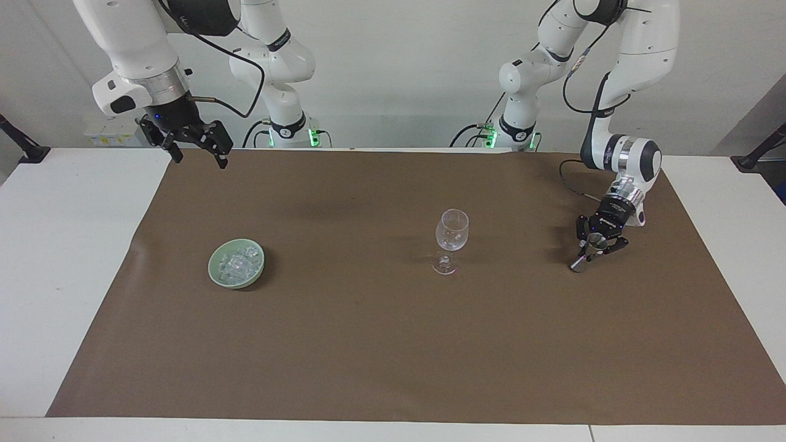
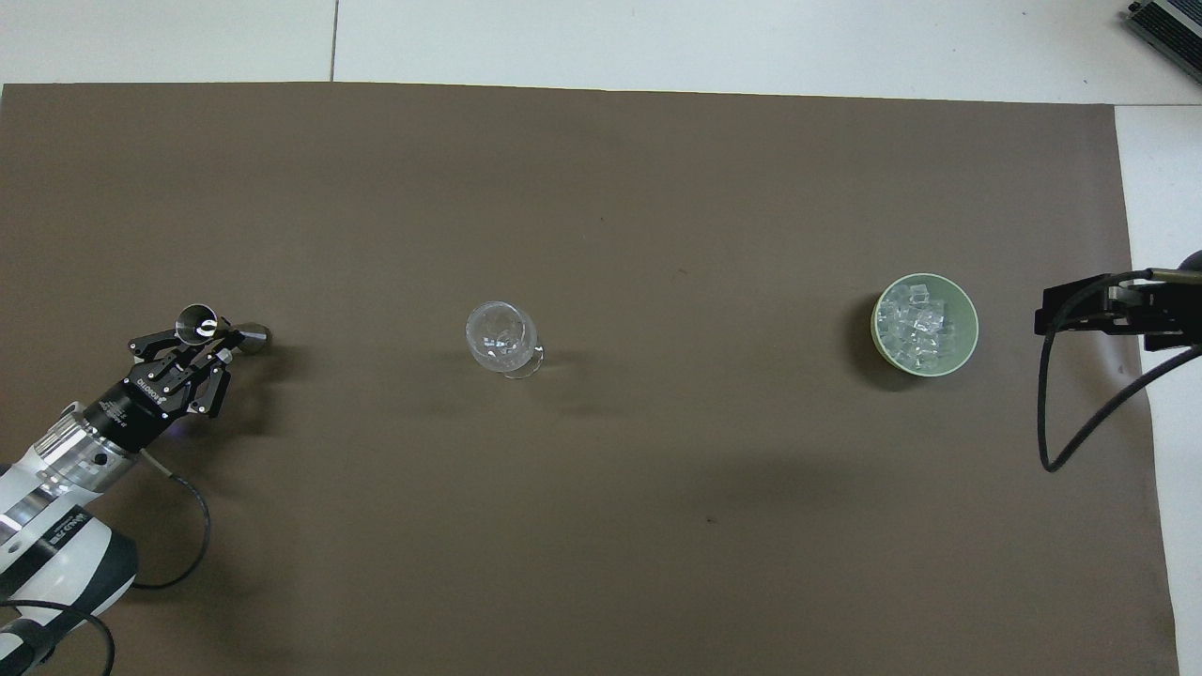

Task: Pour wine and add ice with both arms
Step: 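Lift the jigger with the left gripper and carry it to the glass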

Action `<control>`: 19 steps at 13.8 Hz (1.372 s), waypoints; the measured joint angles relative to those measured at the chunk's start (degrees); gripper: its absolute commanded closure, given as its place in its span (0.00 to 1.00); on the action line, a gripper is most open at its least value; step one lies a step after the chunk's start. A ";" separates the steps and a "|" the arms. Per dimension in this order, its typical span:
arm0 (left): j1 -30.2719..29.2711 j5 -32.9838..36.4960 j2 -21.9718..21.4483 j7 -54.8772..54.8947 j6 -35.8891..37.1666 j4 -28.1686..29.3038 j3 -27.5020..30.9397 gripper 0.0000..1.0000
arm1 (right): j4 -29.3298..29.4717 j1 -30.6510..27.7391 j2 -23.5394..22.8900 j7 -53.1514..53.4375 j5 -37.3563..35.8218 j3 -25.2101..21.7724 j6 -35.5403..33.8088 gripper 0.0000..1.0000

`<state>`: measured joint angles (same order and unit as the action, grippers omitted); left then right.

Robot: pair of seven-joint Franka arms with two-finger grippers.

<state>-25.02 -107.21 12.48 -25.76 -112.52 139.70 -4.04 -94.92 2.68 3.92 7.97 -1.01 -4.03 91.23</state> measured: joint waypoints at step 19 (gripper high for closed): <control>33.77 -16.41 -15.22 0.57 -40.89 -6.22 -3.03 1.00 | 0.00 0.00 0.00 0.00 0.00 0.00 0.00 0.00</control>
<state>8.75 -123.62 -2.73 -25.19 -153.41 133.48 -7.07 -94.92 2.68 3.92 7.97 -1.01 -4.03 91.23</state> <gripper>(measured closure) 0.789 0.000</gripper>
